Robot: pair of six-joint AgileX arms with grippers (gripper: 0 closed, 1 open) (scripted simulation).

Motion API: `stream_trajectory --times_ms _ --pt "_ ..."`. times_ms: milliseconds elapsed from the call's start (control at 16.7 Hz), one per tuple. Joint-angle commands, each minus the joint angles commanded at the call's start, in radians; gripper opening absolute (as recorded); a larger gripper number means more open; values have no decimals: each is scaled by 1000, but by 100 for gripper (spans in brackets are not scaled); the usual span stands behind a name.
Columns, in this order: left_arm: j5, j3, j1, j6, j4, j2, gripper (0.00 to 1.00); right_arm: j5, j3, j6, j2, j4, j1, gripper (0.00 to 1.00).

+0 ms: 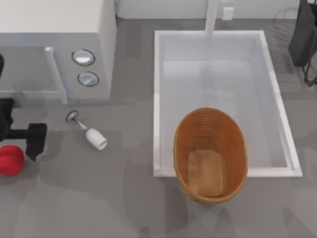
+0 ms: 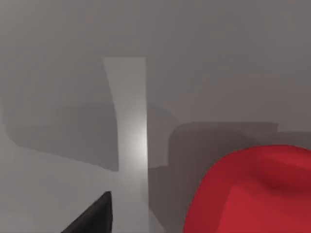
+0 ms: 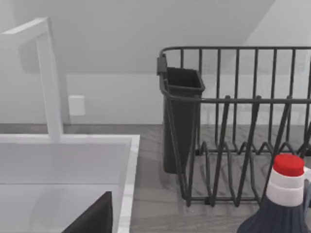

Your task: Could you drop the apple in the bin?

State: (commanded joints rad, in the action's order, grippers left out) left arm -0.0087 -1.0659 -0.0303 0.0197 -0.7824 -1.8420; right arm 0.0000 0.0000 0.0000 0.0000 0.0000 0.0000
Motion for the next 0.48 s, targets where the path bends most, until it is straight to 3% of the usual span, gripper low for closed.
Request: stream_trajectory --times_ms 420,480 --pt "0 38 -2 2 70 -42 100 0 0 0 0 0 0 100" --pt "0 38 -2 2 70 -42 92 0 0 0 0 0 0 100"
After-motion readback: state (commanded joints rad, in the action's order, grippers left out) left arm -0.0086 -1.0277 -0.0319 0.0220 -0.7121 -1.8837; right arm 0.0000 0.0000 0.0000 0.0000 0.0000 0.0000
